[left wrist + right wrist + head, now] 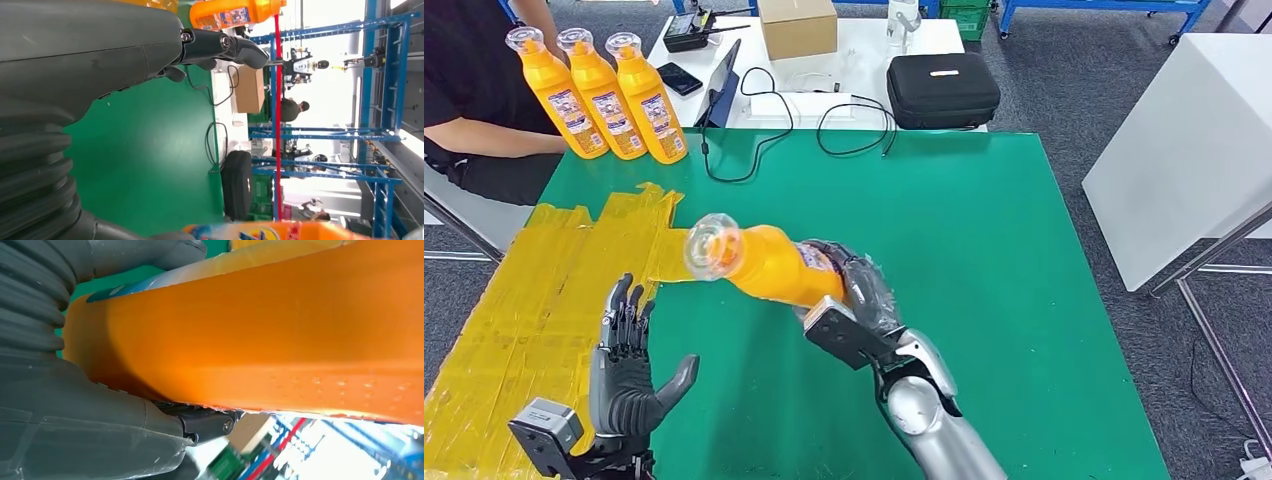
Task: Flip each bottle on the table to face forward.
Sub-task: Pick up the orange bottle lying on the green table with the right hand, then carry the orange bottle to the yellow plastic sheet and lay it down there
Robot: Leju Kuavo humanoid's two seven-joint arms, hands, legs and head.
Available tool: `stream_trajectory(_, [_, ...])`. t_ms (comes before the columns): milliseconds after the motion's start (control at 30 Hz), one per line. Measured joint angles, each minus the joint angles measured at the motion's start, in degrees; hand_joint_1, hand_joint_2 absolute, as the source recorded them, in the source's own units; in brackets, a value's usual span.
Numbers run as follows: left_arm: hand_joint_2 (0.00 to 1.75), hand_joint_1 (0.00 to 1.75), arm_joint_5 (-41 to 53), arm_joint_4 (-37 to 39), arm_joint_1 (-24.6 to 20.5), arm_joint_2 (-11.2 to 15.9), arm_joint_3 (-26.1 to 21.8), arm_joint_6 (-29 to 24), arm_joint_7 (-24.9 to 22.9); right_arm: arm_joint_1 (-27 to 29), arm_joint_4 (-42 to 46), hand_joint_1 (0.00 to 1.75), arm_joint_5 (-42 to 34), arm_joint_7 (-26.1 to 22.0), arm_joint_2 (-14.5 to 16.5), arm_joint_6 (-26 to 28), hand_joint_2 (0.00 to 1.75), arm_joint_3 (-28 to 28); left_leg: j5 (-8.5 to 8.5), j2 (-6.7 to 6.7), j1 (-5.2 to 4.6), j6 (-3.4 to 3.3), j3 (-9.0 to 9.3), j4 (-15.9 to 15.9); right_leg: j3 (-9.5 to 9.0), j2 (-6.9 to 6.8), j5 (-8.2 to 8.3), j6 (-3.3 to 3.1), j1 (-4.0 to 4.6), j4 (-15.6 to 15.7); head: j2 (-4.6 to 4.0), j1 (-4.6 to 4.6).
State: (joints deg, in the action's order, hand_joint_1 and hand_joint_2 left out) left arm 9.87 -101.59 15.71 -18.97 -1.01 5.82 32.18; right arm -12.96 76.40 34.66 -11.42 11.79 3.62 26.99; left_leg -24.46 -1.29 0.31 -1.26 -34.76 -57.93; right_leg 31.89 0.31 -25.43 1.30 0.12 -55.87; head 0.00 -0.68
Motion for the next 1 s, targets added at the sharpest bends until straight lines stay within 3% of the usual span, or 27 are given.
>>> stream_trajectory(300, [1.75, 0.00, 0.11, 0.00, 0.01, -0.01, 0.56, -0.41, -0.08, -1.79, -8.30, 1.75, -0.88, 0.73, 5.38, 0.58, 1.75, 9.10, 0.00, -0.01, 0.06, 0.01, -0.06, 0.02, 0.05, 0.00, -0.02, -0.03, 0.02, -0.02, 0.00, -0.02])
stream_trajectory(533, [1.75, 0.00, -0.25, 0.00, 0.14, -0.02, 0.93, -0.30, -0.03, -5.47, -15.29, 1.75, -5.76, 2.09, 6.18, 3.25, 1.75, 17.28, 0.02, -0.04, 0.02, 0.01, -0.08, 0.02, 0.05, 0.00, -0.01, -0.02, 0.01, -0.02, 0.00, -0.01])
stream_trajectory(1000, [1.75, 0.00, -0.52, 0.01, -0.04, -0.02, 3.98, -0.22, -0.01, -7.89, -21.36, 1.75, -9.31, 2.26, 7.11, 5.27, 1.75, 21.64, 0.02, -0.02, 0.02, 0.02, -0.09, 0.01, 0.10, 0.00, -0.01, -0.02, 0.00, -0.01, 0.00, -0.02])
